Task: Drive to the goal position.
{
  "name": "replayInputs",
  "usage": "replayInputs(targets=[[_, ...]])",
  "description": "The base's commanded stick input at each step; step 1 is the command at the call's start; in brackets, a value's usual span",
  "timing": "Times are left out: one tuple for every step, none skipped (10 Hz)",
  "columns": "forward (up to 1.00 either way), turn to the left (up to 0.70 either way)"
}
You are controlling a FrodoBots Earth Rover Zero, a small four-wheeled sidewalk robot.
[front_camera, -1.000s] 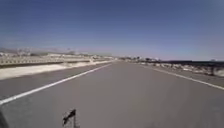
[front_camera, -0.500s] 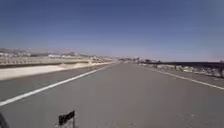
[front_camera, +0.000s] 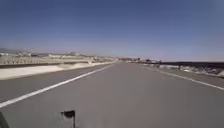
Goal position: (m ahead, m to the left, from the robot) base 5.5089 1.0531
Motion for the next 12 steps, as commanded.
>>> replayInputs(targets=[[1.00, 0.00], [1.00, 0.00], [1.00, 0.00], [1.00, 0.00], [1.00, 0.00], [1.00, 0.00], [1.00, 0.00], [1.00, 0.00], [1.00, 0.00], [1.00, 0.00], [1.00, 0.00], [1.00, 0.00]])
